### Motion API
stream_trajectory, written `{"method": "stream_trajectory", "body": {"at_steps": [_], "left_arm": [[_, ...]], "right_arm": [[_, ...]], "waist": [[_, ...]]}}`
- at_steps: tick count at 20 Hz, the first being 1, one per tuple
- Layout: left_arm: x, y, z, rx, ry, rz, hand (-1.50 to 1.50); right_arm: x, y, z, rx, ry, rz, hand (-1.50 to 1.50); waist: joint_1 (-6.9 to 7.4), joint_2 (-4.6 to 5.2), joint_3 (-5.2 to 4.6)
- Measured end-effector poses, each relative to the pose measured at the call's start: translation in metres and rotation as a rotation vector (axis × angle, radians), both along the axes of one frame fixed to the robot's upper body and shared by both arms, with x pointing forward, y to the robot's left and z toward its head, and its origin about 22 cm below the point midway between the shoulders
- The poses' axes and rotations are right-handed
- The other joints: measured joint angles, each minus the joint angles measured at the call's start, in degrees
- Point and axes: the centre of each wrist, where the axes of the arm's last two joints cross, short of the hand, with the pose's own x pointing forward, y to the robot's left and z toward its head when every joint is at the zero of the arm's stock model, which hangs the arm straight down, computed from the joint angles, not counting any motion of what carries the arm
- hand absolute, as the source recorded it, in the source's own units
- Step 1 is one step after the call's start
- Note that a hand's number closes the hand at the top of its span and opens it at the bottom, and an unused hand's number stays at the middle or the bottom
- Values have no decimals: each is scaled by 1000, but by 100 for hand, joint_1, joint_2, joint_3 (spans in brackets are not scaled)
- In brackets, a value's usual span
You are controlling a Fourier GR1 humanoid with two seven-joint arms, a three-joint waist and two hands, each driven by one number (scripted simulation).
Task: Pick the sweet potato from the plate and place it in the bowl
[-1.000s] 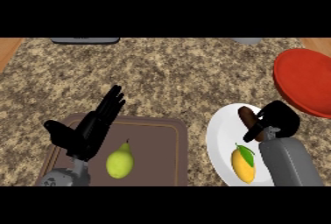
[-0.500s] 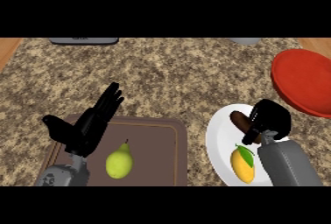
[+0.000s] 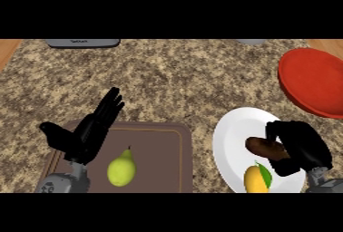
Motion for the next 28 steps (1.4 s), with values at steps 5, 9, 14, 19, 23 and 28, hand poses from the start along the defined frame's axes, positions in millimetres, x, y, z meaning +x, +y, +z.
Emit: {"method": "stream_trajectory", "body": {"at_steps": [5, 9, 14, 19, 23, 28], "left_arm": [[-2, -1, 0, 2, 6, -2, 0], [-5, -3, -1, 0, 6, 1, 0], [-2, -5, 0, -4, 6, -8, 0], [-5, -6, -4, -7, 5, -18, 0], [-5, -4, 1, -2, -2, -22, 0], [2, -14, 0, -7, -2, -27, 0]], "right_arm": [[-34, -20, 50, 79, -113, 59, 150], [-55, -32, 98, 119, -248, 57, 150], [-77, -41, 147, 138, -357, 26, 150], [-75, -61, 176, 182, -424, -17, 150], [-64, -72, 194, 212, -456, -49, 150], [-27, -92, 196, 224, -474, -97, 150]], "waist": [[-36, 11, 11], [-45, 13, 13], [9, 31, 15], [83, 46, 17], [118, 53, 17], [157, 68, 18]]}}
